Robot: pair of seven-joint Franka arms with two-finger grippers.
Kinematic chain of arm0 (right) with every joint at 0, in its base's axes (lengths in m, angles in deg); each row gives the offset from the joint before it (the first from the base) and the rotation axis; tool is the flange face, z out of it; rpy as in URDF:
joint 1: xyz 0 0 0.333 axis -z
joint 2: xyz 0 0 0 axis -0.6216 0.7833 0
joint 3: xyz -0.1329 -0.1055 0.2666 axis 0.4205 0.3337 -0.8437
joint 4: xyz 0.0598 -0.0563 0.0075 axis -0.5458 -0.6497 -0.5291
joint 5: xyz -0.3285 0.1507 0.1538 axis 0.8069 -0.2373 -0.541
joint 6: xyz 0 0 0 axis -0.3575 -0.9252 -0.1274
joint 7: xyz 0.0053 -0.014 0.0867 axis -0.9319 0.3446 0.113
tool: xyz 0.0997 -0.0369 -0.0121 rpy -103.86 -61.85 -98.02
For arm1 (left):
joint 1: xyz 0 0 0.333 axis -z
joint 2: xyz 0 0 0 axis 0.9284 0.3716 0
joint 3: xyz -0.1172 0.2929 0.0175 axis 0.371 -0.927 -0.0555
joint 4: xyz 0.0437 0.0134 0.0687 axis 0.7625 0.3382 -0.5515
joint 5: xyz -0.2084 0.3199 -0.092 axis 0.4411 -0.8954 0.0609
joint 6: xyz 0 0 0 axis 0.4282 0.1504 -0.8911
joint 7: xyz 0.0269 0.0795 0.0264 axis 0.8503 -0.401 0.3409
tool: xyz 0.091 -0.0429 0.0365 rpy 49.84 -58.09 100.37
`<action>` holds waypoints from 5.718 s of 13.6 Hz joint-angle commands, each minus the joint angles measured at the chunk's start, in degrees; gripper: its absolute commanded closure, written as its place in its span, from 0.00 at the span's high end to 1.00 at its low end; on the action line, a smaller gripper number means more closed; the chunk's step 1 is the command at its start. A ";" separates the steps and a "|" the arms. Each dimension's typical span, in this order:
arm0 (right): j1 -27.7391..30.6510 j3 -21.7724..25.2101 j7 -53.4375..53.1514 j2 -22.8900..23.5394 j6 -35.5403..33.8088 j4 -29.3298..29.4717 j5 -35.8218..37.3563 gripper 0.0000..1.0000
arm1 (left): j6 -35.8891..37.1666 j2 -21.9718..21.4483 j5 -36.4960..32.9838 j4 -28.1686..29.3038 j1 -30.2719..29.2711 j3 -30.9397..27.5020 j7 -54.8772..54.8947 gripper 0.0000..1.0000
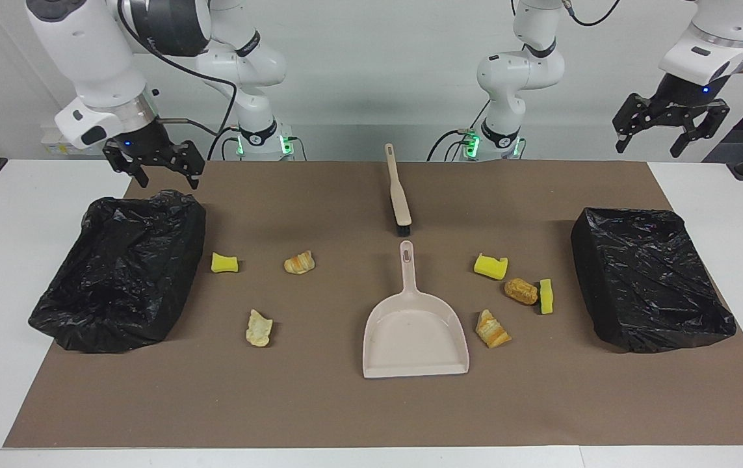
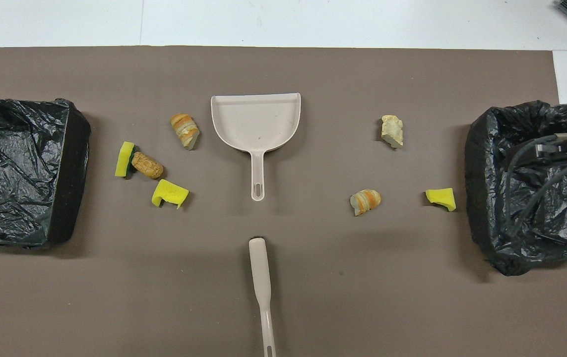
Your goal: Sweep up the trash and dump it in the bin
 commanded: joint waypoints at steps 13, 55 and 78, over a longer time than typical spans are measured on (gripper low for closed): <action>-3.74 -2.47 6.76 16.89 1.77 15.91 0.66 1.00 | -15.47 -14.02 2.67 34.47 39.02 0.23 -46.19 1.00; -32.57 -3.44 -38.00 33.16 23.23 14.24 1.45 0.00 | -27.67 -9.28 -3.12 43.80 4.17 -0.12 -24.43 0.00; -23.43 -3.35 53.28 16.73 18.97 -6.29 3.90 0.00 | -38.25 1.89 -2.87 44.33 18.12 0.41 -36.64 0.00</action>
